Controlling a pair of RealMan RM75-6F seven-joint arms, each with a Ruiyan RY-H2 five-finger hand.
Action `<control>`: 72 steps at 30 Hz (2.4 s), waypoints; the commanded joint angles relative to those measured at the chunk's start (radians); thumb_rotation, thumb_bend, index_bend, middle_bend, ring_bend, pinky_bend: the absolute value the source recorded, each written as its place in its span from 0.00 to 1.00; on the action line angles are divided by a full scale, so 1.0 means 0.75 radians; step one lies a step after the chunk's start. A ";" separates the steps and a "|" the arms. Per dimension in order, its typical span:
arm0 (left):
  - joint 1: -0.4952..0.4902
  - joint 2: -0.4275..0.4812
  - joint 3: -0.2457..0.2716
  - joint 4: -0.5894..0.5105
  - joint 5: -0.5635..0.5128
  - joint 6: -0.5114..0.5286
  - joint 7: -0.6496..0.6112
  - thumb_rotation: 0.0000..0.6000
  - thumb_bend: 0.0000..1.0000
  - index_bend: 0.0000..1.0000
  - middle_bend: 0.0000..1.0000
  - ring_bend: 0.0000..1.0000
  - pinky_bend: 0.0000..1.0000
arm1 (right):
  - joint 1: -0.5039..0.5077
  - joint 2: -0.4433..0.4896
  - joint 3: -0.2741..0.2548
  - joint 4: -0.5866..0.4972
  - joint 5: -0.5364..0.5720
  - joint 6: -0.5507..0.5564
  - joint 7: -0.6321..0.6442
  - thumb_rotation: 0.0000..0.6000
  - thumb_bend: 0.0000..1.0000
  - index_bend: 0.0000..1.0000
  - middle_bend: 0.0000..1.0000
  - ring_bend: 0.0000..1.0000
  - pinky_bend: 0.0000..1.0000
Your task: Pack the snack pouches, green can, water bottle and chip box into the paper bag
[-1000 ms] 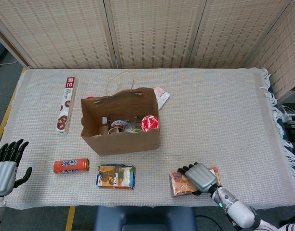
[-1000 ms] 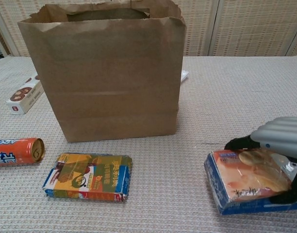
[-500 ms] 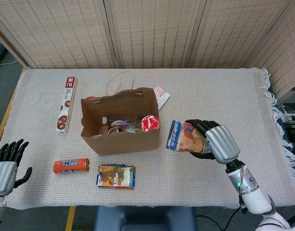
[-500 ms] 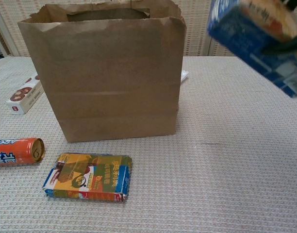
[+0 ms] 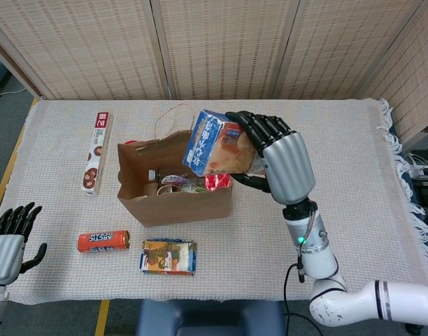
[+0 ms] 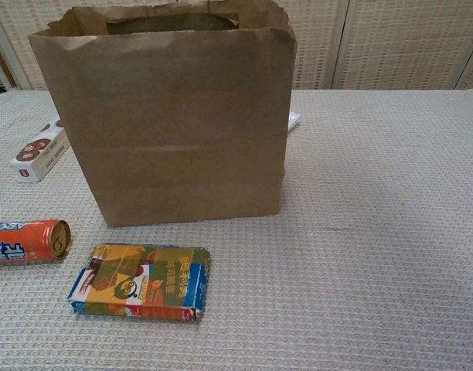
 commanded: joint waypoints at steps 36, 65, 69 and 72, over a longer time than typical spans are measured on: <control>-0.002 0.003 0.000 0.000 -0.007 -0.006 0.001 1.00 0.39 0.06 0.00 0.00 0.00 | 0.379 -0.424 0.072 0.283 0.598 -0.215 -0.319 1.00 0.09 0.00 0.11 0.02 0.13; 0.009 -0.015 -0.003 -0.004 -0.010 0.020 0.059 1.00 0.39 0.06 0.00 0.00 0.00 | -0.690 0.312 -0.787 0.199 -0.160 0.096 0.453 1.00 0.09 0.00 0.00 0.00 0.00; 0.010 -0.016 -0.003 -0.004 -0.010 0.021 0.059 1.00 0.39 0.05 0.00 0.00 0.00 | -0.790 0.241 -0.823 0.382 -0.217 0.164 0.449 1.00 0.09 0.00 0.00 0.00 0.00; 0.010 -0.015 -0.003 -0.004 -0.008 0.021 0.059 1.00 0.39 0.06 0.00 0.00 0.00 | -0.821 0.223 -0.802 0.422 -0.204 0.168 0.462 1.00 0.09 0.00 0.00 0.00 0.00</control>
